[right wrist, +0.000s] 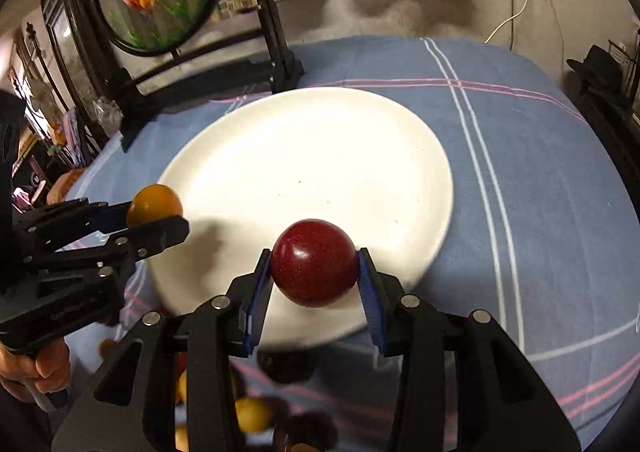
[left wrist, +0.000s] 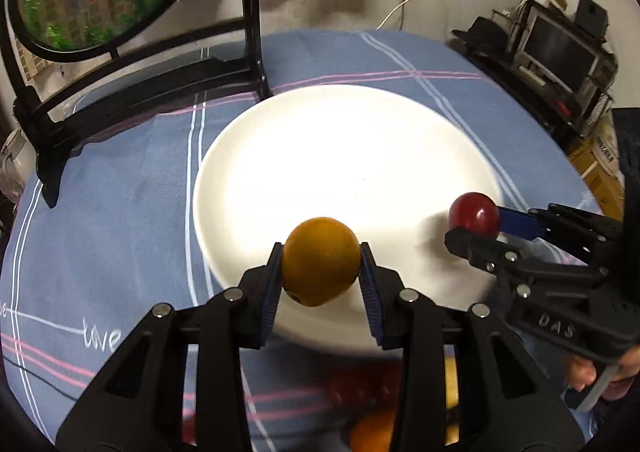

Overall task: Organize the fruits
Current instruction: 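Carry both fruits over the white plate and open both tools to release them, then grasp a mandarin with the left tool while the right tool grasps a dark purple fruit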

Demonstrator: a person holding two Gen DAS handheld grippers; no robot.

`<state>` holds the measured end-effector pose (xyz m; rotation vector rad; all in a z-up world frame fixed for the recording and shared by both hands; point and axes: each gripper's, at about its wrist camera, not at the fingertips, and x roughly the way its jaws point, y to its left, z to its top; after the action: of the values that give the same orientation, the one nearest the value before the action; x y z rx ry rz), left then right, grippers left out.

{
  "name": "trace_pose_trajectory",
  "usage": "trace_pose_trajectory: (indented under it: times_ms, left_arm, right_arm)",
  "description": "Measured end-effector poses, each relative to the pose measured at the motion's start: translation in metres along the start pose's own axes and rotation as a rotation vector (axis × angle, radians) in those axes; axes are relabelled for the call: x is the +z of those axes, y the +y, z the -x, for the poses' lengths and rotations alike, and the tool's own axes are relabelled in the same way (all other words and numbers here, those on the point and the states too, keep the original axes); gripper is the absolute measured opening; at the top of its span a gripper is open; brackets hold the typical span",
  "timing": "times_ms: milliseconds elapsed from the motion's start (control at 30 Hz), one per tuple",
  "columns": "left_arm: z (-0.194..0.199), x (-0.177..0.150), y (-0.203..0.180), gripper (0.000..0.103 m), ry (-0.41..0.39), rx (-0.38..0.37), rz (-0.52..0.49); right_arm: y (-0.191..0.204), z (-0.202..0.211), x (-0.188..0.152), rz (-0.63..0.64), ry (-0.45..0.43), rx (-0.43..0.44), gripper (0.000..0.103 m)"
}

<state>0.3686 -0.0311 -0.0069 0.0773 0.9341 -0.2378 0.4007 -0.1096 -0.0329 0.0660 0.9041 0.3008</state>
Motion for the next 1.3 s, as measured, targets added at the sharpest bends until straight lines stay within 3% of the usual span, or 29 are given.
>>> trace_pose_trajectory:
  times_ms: [100, 167, 300, 367, 400, 533, 700, 900, 1133, 1300]
  left_arm:
    - [-0.010, 0.002, 0.000, 0.041, 0.018, 0.012, -0.006]
    - [-0.007, 0.000, 0.000, 0.069, 0.001, 0.033, -0.015]
    - [0.022, -0.006, -0.001, 0.074, -0.048, 0.026, -0.011]
    - [0.047, -0.019, 0.000, 0.091, -0.085, 0.037, -0.016]
    - [0.059, -0.028, 0.000, 0.092, -0.108, 0.048, -0.019]
    - [0.098, -0.077, 0.000, 0.100, -0.161, 0.055, -0.015]
    - [0.116, -0.137, 0.004, 0.101, -0.173, 0.005, 0.034]
    - [0.115, -0.180, 0.009, 0.101, -0.154, -0.004, 0.072]
    - [0.099, -0.184, 0.005, 0.101, -0.099, -0.015, 0.044]
    - [0.096, -0.187, 0.001, 0.101, -0.104, -0.003, 0.018]
  right_arm:
    - [-0.001, -0.008, 0.005, 0.006, 0.028, 0.007, 0.044]
    - [0.001, -0.006, 0.007, 0.016, 0.021, 0.003, 0.046]
    - [0.005, 0.026, -0.004, 0.025, 0.004, 0.020, 0.050]
    - [0.007, 0.047, -0.017, 0.045, -0.027, 0.047, 0.059]
    - [0.007, 0.058, -0.026, 0.055, -0.045, 0.055, 0.065]
    - [0.009, 0.092, -0.069, 0.087, -0.060, 0.116, 0.065]
    - [0.013, 0.105, -0.110, 0.119, -0.032, 0.177, 0.065]
    - [0.024, 0.095, -0.137, 0.192, 0.034, 0.087, 0.065]
    - [0.024, 0.084, -0.144, 0.230, 0.055, 0.027, 0.064]
    - [0.021, 0.082, -0.144, 0.231, 0.067, 0.028, 0.053]
